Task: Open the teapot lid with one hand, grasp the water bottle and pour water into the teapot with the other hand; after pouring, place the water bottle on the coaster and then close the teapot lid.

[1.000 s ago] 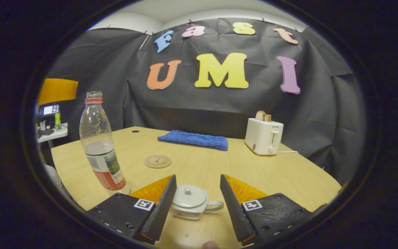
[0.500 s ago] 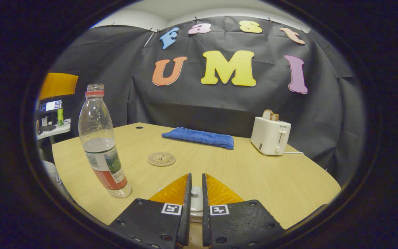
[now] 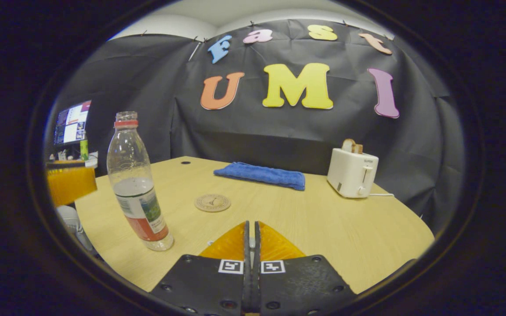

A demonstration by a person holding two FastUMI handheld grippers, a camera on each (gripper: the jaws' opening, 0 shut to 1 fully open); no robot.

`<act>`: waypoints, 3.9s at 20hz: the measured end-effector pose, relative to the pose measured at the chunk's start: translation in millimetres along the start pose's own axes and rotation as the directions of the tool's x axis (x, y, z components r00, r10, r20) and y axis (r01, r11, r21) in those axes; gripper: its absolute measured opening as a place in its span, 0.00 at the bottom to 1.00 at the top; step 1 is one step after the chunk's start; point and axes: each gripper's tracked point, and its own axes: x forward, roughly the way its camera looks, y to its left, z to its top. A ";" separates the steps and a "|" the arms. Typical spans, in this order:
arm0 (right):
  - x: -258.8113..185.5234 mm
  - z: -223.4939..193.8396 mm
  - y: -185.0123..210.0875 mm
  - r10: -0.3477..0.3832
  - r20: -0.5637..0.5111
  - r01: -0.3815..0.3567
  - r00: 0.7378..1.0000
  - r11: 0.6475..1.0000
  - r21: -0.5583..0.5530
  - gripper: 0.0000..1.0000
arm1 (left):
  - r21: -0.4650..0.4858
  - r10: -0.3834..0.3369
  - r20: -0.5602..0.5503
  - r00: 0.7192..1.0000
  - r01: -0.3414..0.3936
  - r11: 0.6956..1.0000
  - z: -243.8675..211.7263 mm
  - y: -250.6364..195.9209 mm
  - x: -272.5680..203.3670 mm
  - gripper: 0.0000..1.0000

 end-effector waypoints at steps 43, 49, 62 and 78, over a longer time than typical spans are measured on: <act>-102.0 18.5 -123.5 -0.103 0.074 0.100 0.992 0.994 0.050 0.00 | 0.901 0.076 -0.090 0.993 0.049 0.431 -12.7 8.9 78.0 0.74; -107.4 10.6 -138.5 -0.115 0.071 0.110 0.991 0.992 0.064 0.00 | 0.961 0.100 -0.153 0.983 0.124 0.245 -20.9 1.7 73.2 0.74; -113.2 -6.5 -169.3 -0.149 0.052 0.143 0.988 0.984 0.106 0.00 | 0.984 0.172 -0.103 0.980 0.125 -0.123 -16.9 -3.7 73.1 0.74; -119.6 -8.4 -174.9 -0.154 0.063 0.145 0.986 0.981 0.126 0.00 | 0.942 0.166 -0.068 0.984 0.119 -0.315 -5.3 -16.9 77.8 0.74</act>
